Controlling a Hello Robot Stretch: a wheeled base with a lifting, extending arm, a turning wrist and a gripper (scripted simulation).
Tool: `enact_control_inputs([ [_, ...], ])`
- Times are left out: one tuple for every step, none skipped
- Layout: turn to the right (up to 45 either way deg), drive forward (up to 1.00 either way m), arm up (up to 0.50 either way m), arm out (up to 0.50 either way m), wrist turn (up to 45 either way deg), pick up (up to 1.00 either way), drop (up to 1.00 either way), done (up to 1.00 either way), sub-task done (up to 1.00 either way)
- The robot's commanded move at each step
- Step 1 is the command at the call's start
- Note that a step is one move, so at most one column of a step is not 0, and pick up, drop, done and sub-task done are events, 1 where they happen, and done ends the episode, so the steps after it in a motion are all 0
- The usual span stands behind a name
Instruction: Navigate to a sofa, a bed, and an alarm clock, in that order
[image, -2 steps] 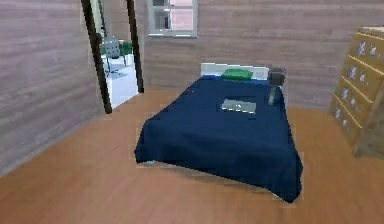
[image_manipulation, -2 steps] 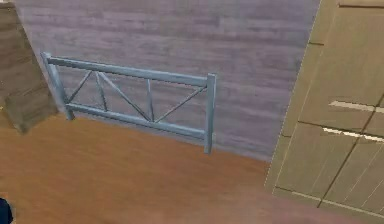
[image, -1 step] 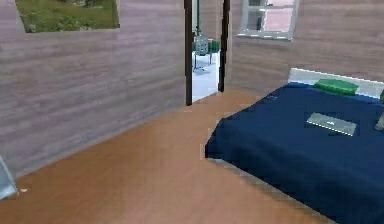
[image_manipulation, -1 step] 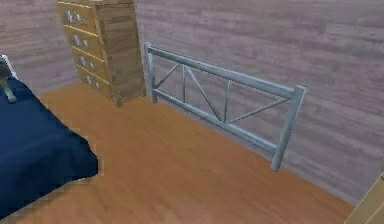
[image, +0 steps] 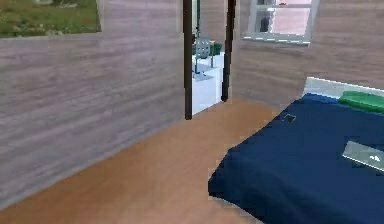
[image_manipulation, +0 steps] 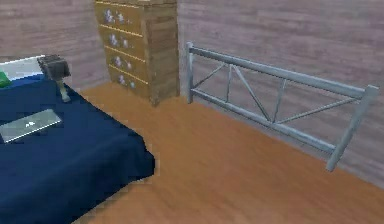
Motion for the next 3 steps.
enact_control_inputs([
  [-27.0,0.0,0.0,0.0,0.0,0.0,0.0,0.0,0.0],
  [0.0,1.0,0.0,0.0,0.0,0.0,0.0,0.0,0.0],
  [21.0,0.0,0.0,0.0,0.0,0.0,0.0,0.0,0.0],
])
